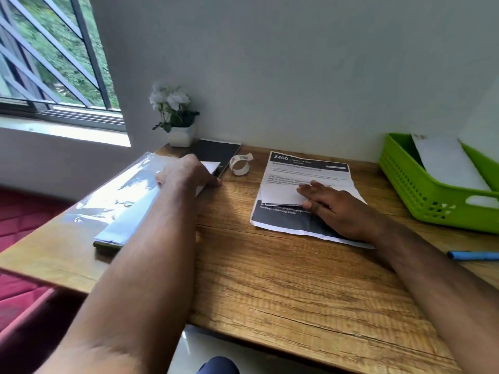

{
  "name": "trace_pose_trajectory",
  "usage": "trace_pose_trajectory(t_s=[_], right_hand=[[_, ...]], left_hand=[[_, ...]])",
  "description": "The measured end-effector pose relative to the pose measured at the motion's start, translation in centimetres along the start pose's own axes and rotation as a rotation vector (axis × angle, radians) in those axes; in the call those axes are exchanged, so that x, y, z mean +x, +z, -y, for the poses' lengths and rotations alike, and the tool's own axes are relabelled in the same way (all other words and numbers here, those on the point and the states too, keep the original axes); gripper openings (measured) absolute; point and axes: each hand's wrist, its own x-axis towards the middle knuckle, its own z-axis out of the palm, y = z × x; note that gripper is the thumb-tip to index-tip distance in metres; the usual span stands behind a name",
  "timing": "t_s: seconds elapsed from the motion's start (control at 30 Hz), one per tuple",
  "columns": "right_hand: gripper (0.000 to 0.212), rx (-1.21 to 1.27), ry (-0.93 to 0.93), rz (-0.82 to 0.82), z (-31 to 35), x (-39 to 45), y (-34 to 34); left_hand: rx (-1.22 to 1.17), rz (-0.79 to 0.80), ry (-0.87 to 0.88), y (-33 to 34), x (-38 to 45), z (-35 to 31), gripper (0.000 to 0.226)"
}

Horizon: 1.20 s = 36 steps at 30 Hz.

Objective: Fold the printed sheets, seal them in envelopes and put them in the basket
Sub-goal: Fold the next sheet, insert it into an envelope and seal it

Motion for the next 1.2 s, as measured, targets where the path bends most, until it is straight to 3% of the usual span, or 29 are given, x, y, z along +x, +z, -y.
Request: trace_pose_trajectory(t_s=[0.1,0.2,0.27,0.33,0.4,0.47,0.53,0.63,0.73,0.87,1.03,1.13,1.2], right_hand=[[0.05,0.014,-0.001,-0.01,-0.1,-0.2,-0.1],[0.052,0.021,-0.002,-0.008,0.0,-0.1,0.0],[0.053,0.032,-0.014,-0.037,0.2,0.0,-0.1],[0.058,0.07,-0.028,-0.108,0.5,-0.2,-0.4],[0.068,0.145,-0.052,-0.201,1.2,-0.7,-0.9],[0.085,0.227,-0.104,-0.272,2.4,-1.3,-1.3],[0.096,0.25,-0.193,-0.341,3.6,-1.6,-1.3],[0.08,0.2,-0.358,-0.526,4.1,-1.5,-0.6],[0.054,0.149,-0.44,-0.679,3.8,-1.4,-0.3],[0.042,0.12,-0.485,-0.728,3.2,-1.2,-0.2],[0.057,-0.107,-0.483,-0.865,3.2,-0.7,0.0],[0.04,-0.085,-0.483,-0.925,3.2,-0.6,0.0],[0.036,0.004,-0.496,-0.866,3.1,-0.8,-0.3]], left_hand=[[0.07,-0.072,0.023,-0.7,-1.5,-0.3,0.061],[0.119,-0.173,0.087,-2.0,-2.8,-0.7,0.074],[-0.094,-0.298,0.244,-3.3,-3.8,-1.2,0.088],[-0.603,-0.381,0.509,-4.7,-5.2,-2.5,0.092],[-1.209,-0.228,0.673,-5.1,-6.2,-4.1,0.085],[-1.621,0.101,0.618,-4.3,-5.9,-5.0,0.085],[-1.813,0.345,0.478,-2.4,-5.5,-5.2,0.072],[-1.936,0.414,0.264,0.8,-4.4,-5.7,0.05],[-1.967,0.436,0.09,1.8,-4.6,-6.1,0.065],[-1.928,0.617,0.112,2.6,-6.6,-6.9,0.077],[-1.966,0.467,0.032,3.0,-6.6,-7.9,0.116],[-2.006,0.35,0.058,3.4,-6.7,-8.1,0.103],[-2.012,0.313,0.036,3.4,-6.4,-8.0,0.092]])
